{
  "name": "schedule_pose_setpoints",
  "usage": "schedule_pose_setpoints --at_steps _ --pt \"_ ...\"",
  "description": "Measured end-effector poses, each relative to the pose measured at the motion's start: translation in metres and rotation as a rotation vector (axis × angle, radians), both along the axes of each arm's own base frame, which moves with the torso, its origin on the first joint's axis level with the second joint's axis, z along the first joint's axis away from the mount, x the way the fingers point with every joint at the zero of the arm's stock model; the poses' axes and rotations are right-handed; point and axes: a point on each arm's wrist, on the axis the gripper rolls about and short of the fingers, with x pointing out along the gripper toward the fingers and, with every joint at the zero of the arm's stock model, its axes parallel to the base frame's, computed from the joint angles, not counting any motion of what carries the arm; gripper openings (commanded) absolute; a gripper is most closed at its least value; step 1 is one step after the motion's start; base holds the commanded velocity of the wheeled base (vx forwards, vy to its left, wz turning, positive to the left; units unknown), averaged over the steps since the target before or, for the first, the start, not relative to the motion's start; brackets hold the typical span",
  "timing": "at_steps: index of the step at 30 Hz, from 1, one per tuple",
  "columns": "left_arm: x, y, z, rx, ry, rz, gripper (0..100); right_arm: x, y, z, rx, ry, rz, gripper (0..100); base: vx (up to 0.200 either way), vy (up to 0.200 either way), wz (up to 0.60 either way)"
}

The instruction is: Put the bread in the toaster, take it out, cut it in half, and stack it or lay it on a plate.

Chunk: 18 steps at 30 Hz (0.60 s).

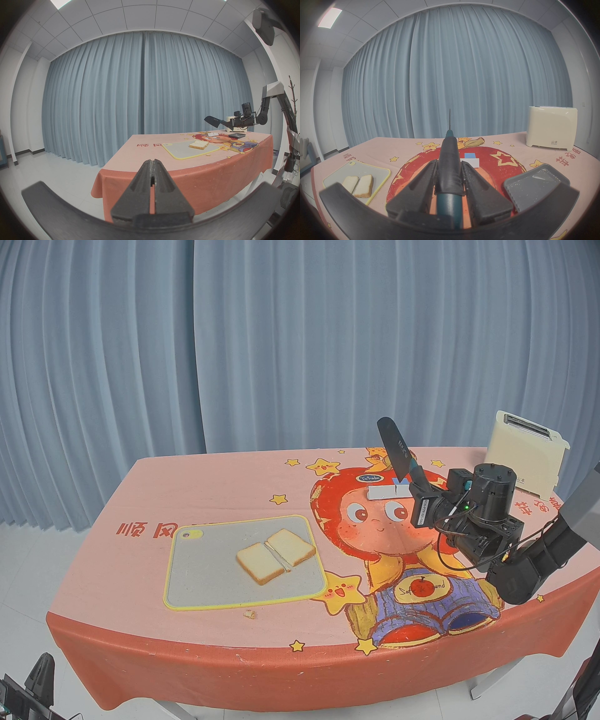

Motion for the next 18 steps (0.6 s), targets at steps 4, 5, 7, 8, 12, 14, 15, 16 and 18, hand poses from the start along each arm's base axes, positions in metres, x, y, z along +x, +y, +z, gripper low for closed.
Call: schedule_pose_setpoints --at_steps 4,5,7,8,12,14,15,16,18 --pt "0.0000 0.0000 0.0000 0.000 0.000 0.000 0 -0.0003 0.0001 -0.0006 -0.001 0.002 0.000 0 0.000 0.000 0.00" --pt "0.0000 0.0000 0.0000 0.000 0.000 0.000 0 -0.0003 0.0001 -0.0007 -0.001 0.003 0.000 0 0.000 0.000 0.00" --pt "0.0000 0.0000 0.0000 0.000 0.000 0.000 0 -0.0002 0.0001 -0.0008 -0.002 0.003 0.000 0 0.000 0.000 0.00" --pt "0.0000 0.0000 0.0000 0.000 0.000 0.000 0 -0.0002 0.0002 -0.0010 -0.002 0.003 0.000 0 0.000 0.000 0.00" --pt "0.0000 0.0000 0.0000 0.000 0.000 0.000 0 0.0001 -0.0004 -0.0010 -0.001 0.004 0.001 0 0.000 0.000 0.00" --pt "0.0000 0.0000 0.0000 0.000 0.000 -0.001 0 0.0002 -0.0006 -0.0014 -0.002 0.006 0.001 0 0.000 0.000 0.00" --pt "0.0000 0.0000 0.0000 0.000 0.000 -0.001 0 0.0004 -0.0007 -0.0016 -0.002 0.006 0.001 0 0.000 0.000 0.00" --pt "0.0000 0.0000 0.0000 0.000 0.000 0.000 0 0.0005 -0.0006 -0.0020 -0.003 0.007 0.001 0 0.000 0.000 0.00" --pt "0.0000 0.0000 0.0000 0.000 0.000 0.000 0 0.0012 -0.0009 -0.0032 -0.004 0.010 0.000 0 0.000 0.000 0.00"
